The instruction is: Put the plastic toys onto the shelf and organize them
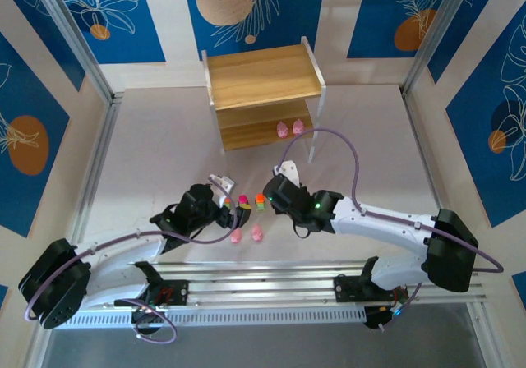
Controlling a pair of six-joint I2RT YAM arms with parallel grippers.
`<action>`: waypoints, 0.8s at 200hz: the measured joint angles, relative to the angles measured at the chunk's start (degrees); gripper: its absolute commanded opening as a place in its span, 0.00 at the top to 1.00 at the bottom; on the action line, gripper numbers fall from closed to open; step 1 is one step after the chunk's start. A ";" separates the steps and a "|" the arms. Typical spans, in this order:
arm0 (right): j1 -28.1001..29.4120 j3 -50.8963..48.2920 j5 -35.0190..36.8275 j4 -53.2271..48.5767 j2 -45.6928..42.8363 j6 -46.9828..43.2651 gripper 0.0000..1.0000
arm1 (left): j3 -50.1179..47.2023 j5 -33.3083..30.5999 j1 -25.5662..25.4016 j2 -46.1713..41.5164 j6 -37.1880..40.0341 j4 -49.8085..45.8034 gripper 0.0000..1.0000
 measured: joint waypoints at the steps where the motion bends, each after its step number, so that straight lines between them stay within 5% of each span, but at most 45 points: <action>1: -0.07 0.09 0.00 0.00 0.00 -0.09 0.73 | -0.02 0.00 0.00 -0.02 0.00 0.02 0.00; 160: -9.73 23.93 -2.38 0.63 16.00 -11.43 0.72 | -2.91 -8.02 0.00 -8.59 0.07 -0.20 0.00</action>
